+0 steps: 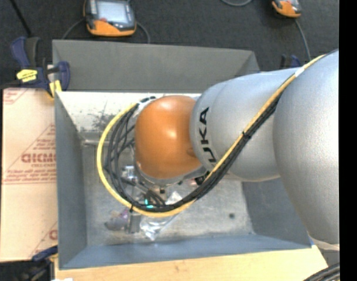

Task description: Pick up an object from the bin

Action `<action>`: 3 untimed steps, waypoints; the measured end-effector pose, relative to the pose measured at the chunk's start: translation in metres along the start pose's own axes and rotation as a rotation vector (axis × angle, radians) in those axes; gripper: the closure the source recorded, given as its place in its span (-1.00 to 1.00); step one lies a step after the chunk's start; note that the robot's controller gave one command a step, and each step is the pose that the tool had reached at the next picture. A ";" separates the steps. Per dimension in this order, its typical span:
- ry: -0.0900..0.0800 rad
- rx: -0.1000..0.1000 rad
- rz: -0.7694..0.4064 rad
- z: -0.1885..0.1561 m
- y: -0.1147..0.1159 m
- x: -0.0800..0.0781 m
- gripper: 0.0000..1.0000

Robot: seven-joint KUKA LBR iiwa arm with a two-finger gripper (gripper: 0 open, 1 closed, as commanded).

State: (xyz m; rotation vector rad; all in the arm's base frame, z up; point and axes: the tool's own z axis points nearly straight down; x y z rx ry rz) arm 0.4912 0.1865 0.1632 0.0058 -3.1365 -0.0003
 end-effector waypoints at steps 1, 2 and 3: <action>-0.001 0.002 0.085 0.093 -0.031 0.006 -1.00; -0.007 -0.002 0.088 0.089 -0.029 0.004 1.00; -0.005 -0.002 0.112 0.093 -0.032 0.002 1.00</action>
Offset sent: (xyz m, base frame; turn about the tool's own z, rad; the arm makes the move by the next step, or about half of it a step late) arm -0.0053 -0.0288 -0.0890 0.0865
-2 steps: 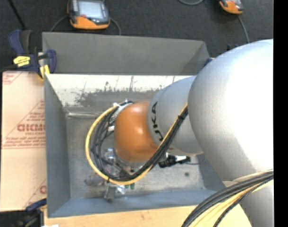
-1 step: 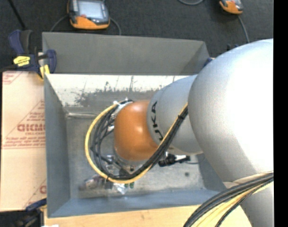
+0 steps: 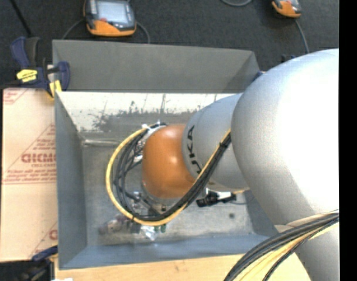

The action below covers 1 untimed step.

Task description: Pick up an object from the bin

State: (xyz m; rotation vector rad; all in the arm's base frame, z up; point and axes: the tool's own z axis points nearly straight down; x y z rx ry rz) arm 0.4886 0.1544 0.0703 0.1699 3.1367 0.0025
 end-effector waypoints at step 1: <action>-0.010 -0.003 -0.009 -0.162 -0.002 0.002 1.00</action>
Offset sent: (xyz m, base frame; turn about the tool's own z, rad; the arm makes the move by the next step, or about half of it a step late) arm -0.0044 -0.0023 0.1566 -0.0140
